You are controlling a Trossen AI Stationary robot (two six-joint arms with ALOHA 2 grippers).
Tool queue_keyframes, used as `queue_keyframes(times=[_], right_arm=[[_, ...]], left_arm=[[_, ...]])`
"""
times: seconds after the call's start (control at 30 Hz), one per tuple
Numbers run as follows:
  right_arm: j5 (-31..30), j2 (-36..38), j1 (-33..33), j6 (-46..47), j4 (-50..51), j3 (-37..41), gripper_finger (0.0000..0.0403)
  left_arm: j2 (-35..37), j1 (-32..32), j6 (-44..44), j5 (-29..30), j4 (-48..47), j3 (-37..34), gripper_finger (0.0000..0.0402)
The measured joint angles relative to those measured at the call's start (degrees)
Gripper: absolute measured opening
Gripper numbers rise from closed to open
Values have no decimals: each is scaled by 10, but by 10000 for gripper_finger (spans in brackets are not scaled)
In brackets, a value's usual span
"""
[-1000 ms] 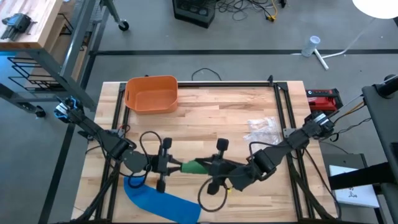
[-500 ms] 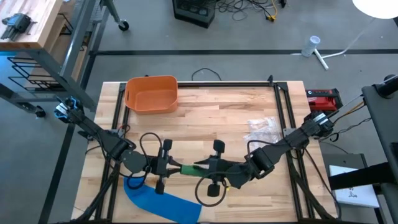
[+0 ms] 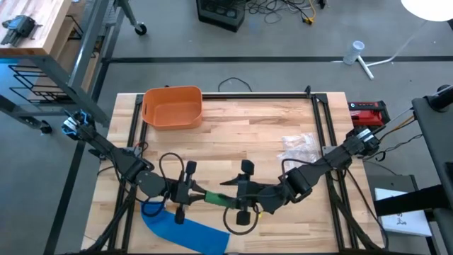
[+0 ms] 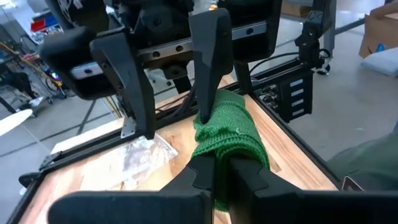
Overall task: Roll bandage
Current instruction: Roll the green bandage
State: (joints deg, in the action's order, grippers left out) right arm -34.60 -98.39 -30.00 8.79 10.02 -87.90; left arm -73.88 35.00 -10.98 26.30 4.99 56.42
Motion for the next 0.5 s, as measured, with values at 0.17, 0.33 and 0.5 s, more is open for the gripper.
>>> queue_keyframes(times=[0.17, 0.33, 0.5], right_arm=[[13, 1, 0, 39, -3, 0, 171], [23, 1, 0, 85, -2, 0, 172], [25, 1, 0, 134, -1, 0, 168]], left_arm=[[0, 0, -86, 0, 18, 0, 7], [0, 0, -218, 1, 21, 0, 7], [0, 0, -328, 3, 23, 0, 7]])
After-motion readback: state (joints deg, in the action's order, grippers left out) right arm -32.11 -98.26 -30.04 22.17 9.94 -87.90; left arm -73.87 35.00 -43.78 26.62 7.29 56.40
